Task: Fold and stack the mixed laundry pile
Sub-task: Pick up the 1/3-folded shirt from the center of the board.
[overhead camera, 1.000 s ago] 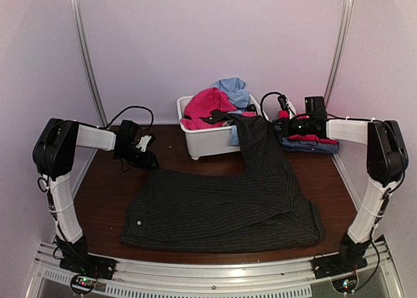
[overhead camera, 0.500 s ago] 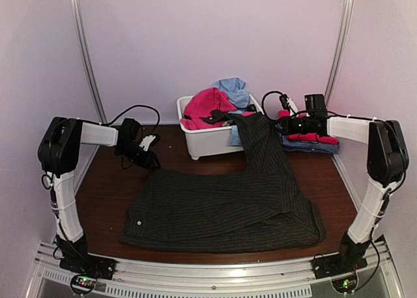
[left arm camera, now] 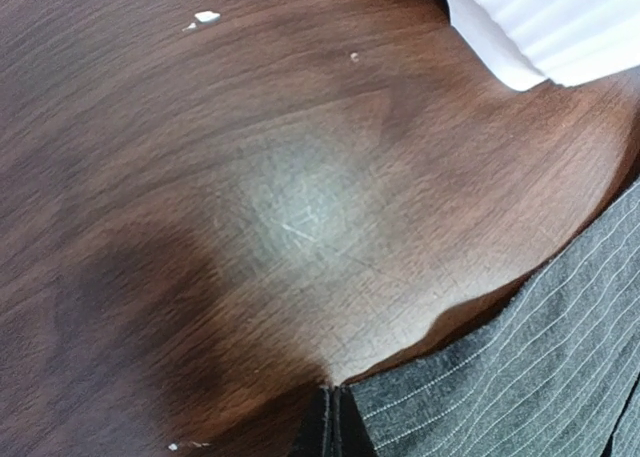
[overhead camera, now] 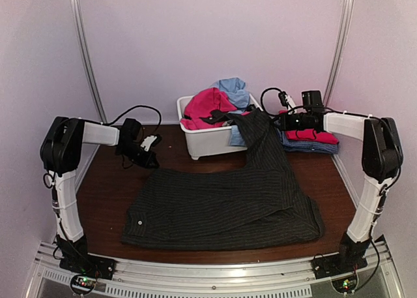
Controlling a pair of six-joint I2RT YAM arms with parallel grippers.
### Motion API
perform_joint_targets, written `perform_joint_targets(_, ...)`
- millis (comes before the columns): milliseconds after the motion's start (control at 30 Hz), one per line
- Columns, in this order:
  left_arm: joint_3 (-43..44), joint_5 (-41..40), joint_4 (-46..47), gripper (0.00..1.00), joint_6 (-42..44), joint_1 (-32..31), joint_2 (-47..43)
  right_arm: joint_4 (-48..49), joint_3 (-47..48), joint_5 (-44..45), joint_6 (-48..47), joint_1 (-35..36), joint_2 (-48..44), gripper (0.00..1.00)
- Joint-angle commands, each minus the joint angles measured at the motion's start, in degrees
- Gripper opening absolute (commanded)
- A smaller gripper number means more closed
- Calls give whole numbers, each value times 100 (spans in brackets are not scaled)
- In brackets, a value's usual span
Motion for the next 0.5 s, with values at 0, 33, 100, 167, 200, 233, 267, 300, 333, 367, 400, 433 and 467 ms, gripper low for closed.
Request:
perform_joint_targets(0,-53,-78,330,0,-248,31,-210,-95,586,269,95,40,183,0)
perform_joint_targets(33,-105,-160,444,0,-325,31,-301,-137,744,259,98,36,239,0)
perform_joint_targets(100,-262,-287,687,0,-449,31,-536,-265,932,264,87,72,286,0)
perform_joint_targets(167,-459,-344,935,0,-638,31,-842,-422,1069,301,17,137,234,0)
perform_joint_targets(200,-573,-365,1063,0,-725,23,-998,-466,1049,319,-19,178,158,0)
perform_joint_targets(233,-687,-376,1148,0,-769,23,-1163,-506,987,341,-32,212,84,0)
perform_joint_targets(267,-806,-377,1212,0,-790,16,-1314,-519,898,361,-41,242,-3,0)
perform_joint_targets(300,-937,-385,1277,0,-796,-5,-1490,-511,767,381,-30,274,-110,0)
perform_joint_targets(333,-1065,-417,1340,0,-797,-33,-1655,-488,620,391,-18,292,-204,0)
perform_joint_targets(367,-1224,-518,1378,0,-804,-77,-1856,-463,464,412,-9,307,-328,0)
perform_joint_targets(400,-1322,-551,1383,0,-817,-121,-1999,-441,297,458,9,327,-445,0)
perform_joint_targets(433,-1403,-589,1374,0,-842,-171,-2125,-432,146,503,17,345,-558,0)
perform_joint_targets(467,-1500,-620,1365,0,-867,-223,-2247,-423,5,528,25,360,-678,0)
